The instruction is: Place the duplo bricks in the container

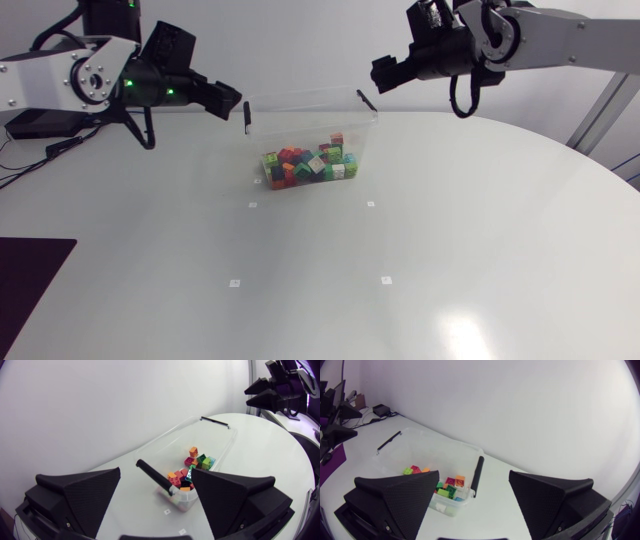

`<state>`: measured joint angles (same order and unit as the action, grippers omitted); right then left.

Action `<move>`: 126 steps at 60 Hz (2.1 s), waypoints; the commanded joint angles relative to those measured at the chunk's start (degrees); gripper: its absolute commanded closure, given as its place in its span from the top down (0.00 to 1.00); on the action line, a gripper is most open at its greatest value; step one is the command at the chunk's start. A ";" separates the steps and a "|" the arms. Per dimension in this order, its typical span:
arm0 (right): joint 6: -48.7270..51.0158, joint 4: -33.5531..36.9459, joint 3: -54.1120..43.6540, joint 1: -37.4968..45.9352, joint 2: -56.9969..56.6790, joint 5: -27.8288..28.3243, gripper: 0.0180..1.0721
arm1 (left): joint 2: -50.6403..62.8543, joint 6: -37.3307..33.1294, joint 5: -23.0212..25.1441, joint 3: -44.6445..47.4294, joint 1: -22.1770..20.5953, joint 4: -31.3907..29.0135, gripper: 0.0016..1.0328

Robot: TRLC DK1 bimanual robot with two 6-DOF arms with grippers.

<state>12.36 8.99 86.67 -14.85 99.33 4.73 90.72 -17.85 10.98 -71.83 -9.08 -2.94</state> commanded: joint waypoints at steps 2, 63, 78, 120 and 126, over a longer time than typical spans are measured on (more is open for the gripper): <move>-1.64 -3.02 -7.31 1.23 -5.46 -2.36 0.96 | -3.97 -1.05 -0.35 4.86 2.05 0.30 0.95; 2.32 -6.62 -46.33 9.84 -46.77 -13.70 0.96 | -34.56 -0.87 -0.26 34.57 17.87 5.66 0.96; 2.32 -4.86 -51.52 10.46 -54.86 -14.05 0.96 | -43.08 -0.79 0.18 41.25 18.05 7.51 0.96; 4.34 -2.44 -66.92 12.23 -79.57 -14.00 0.96 | -62.31 4.82 0.29 56.45 20.62 10.81 0.96; 2.66 -3.10 -68.90 12.49 -81.56 -13.07 0.96 | -65.16 6.13 -0.84 57.99 19.46 10.02 0.96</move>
<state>15.64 6.02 20.23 -2.87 19.33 -8.73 27.62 -14.24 10.74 -16.10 10.96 6.57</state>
